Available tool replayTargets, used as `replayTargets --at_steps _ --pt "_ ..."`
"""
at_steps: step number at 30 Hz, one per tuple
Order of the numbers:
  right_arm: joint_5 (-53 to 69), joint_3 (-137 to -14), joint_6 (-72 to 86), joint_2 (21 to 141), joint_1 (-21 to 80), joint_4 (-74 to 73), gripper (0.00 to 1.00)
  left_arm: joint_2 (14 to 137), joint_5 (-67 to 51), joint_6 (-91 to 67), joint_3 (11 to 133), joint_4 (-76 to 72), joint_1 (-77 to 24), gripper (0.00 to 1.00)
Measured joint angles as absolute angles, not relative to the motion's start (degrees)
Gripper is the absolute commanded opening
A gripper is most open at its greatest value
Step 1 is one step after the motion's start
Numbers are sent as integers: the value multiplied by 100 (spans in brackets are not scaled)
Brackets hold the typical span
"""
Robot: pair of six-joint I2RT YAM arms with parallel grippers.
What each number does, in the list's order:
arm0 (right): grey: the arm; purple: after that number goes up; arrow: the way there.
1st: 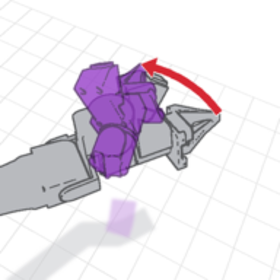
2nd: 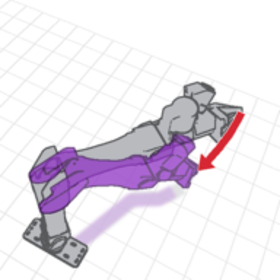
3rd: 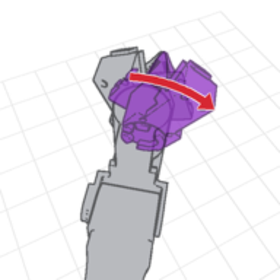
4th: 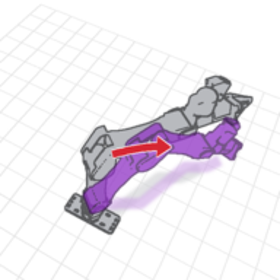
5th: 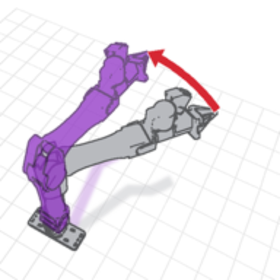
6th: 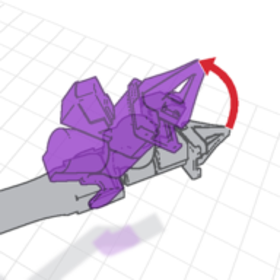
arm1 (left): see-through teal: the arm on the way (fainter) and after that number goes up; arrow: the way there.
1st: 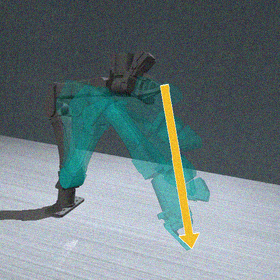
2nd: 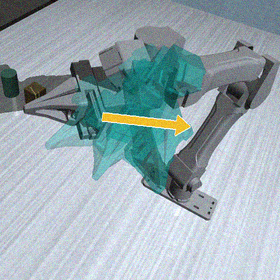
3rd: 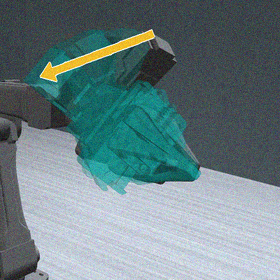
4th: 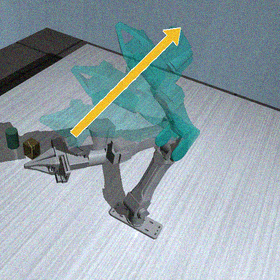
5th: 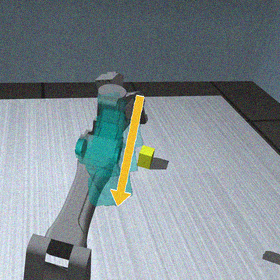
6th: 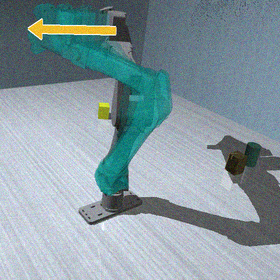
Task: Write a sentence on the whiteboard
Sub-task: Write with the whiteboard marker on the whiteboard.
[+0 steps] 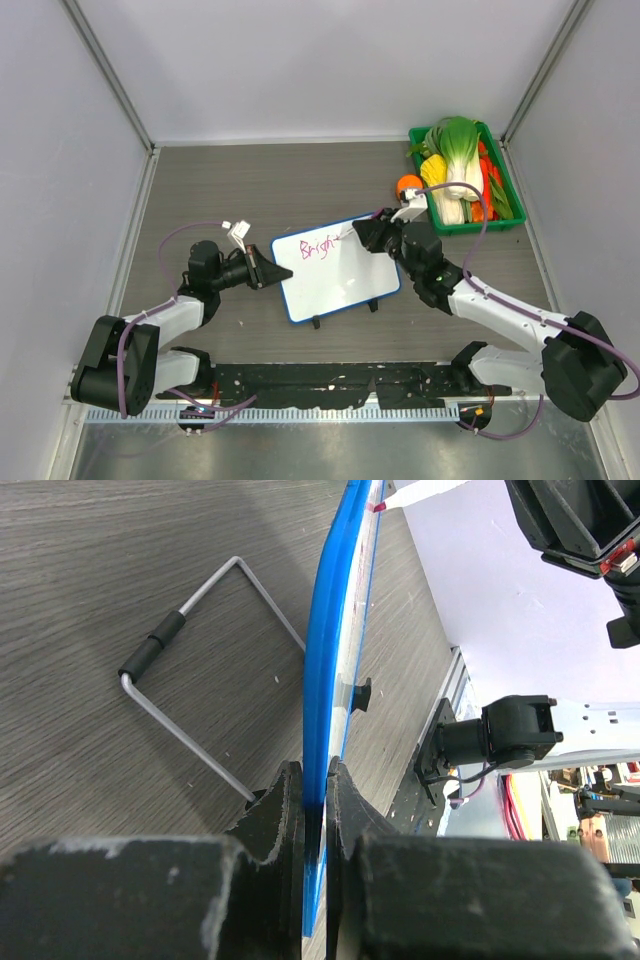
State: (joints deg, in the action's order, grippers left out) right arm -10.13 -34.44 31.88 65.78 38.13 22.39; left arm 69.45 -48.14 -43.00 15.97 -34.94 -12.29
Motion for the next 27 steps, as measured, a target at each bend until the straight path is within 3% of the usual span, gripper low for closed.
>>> replayTargets --at_steps 27 --pt "-825 -3223 3183 6357 3813 2093 1 6947 -4814 -4300 1597 -3496 -1229 0"
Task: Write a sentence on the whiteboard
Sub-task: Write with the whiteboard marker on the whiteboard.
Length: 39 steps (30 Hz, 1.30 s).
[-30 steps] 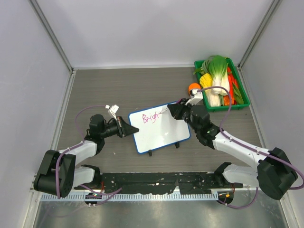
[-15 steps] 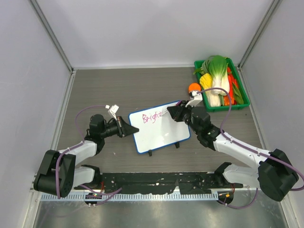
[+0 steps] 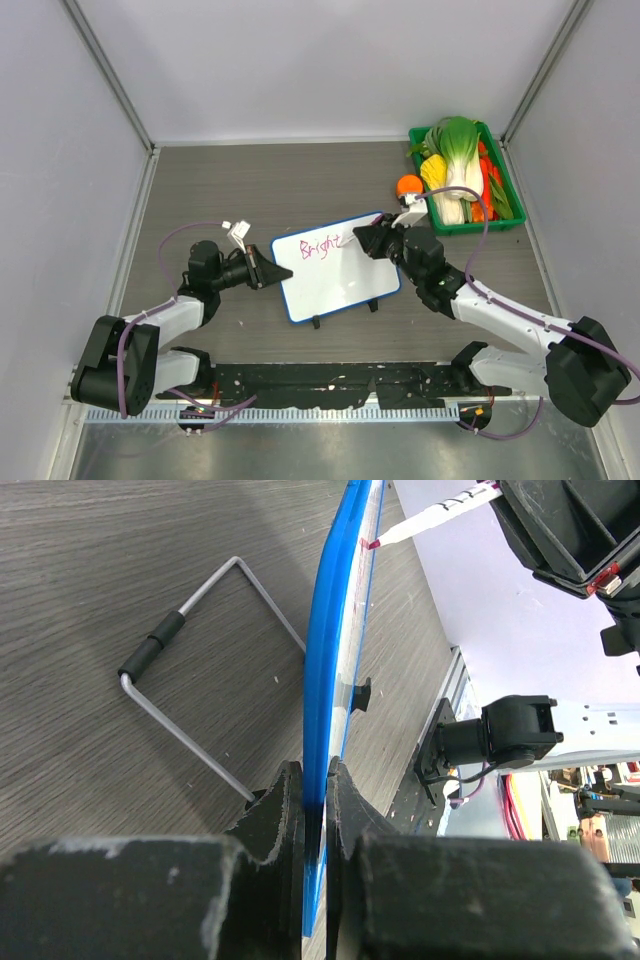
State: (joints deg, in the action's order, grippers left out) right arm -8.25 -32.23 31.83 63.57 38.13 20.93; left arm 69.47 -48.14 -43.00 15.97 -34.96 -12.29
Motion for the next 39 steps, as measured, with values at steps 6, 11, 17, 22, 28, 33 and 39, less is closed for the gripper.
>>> replayTargets --at_steps 6,11,17,22,28,33,39 --pt "-937 -3225 3186 6346 3815 2093 1 6947 -4816 -4300 1597 -3498 -1229 0" --pt "-989 -3258 3181 6346 3813 2086 1 6947 -4816 -4300 1597 -3498 -1229 0" --pt "-1114 -3258 3181 6134 3813 2097 1 6947 -4821 -4300 1597 -3505 -1229 0" --pt "-1249 -3260 3166 5937 3813 2147 1 6947 -4821 -4300 1597 -3507 -1229 0" --pt "-1271 -3306 3142 6064 3782 2134 1 6947 -4823 -4300 1597 -3507 -1229 0" --pt "-1243 -3332 3144 6224 3769 2150 1 6947 -4821 -4298 1597 -3509 -1229 0" --pt "-1236 -3332 3162 6329 3760 2259 1 6945 -4823 -4300 1597 -3507 -1229 0"
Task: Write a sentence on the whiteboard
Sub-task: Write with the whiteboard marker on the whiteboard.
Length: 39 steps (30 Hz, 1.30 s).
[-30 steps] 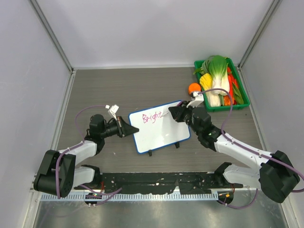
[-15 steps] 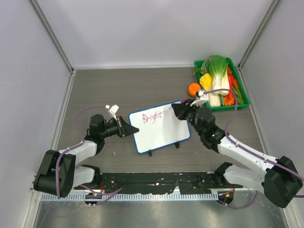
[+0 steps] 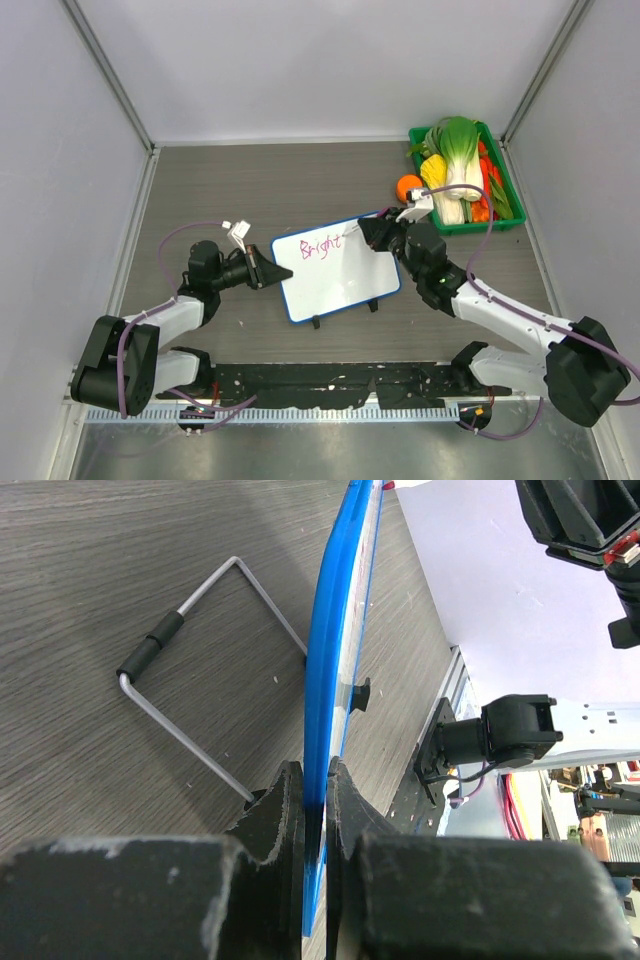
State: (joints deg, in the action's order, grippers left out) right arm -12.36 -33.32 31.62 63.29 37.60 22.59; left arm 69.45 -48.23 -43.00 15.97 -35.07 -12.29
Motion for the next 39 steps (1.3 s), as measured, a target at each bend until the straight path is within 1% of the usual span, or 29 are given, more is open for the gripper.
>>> replayTargets --at_steps 12,27,39 --pt "-1208 -3286 3170 6418 3726 2314 1 6947 -4818 -4300 1597 -3505 -1229 0" --pt "-1031 -2998 3192 6160 3726 2252 1 6945 -4818 -4300 1597 -3505 -1229 0" --pt "-1052 -3044 3208 6241 3728 2303 1 6945 -4801 -4300 1597 -3505 -1229 0"
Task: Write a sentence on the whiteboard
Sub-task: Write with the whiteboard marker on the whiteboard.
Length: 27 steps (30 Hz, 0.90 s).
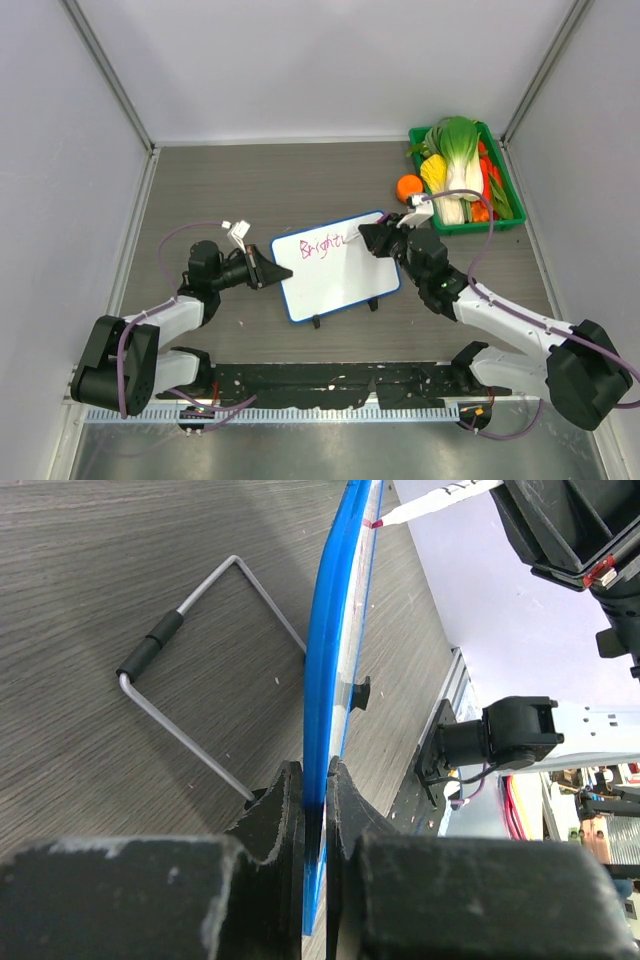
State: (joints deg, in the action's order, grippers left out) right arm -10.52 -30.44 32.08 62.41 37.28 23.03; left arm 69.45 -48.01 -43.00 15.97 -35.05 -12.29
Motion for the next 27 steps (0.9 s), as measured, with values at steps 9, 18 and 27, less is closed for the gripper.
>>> replayTargets --at_steps 9,18,27 --pt "-1116 -3181 3205 6346 3717 2298 1 6945 -4801 -4300 1597 -3509 -1229 0" --pt "-1162 -3256 3205 6379 3647 2270 1 6947 -4801 -4300 1597 -3511 -1229 0" --pt "-1190 -3262 3208 6379 3612 2257 1 6947 -4801 -4300 1597 -3514 -1229 0"
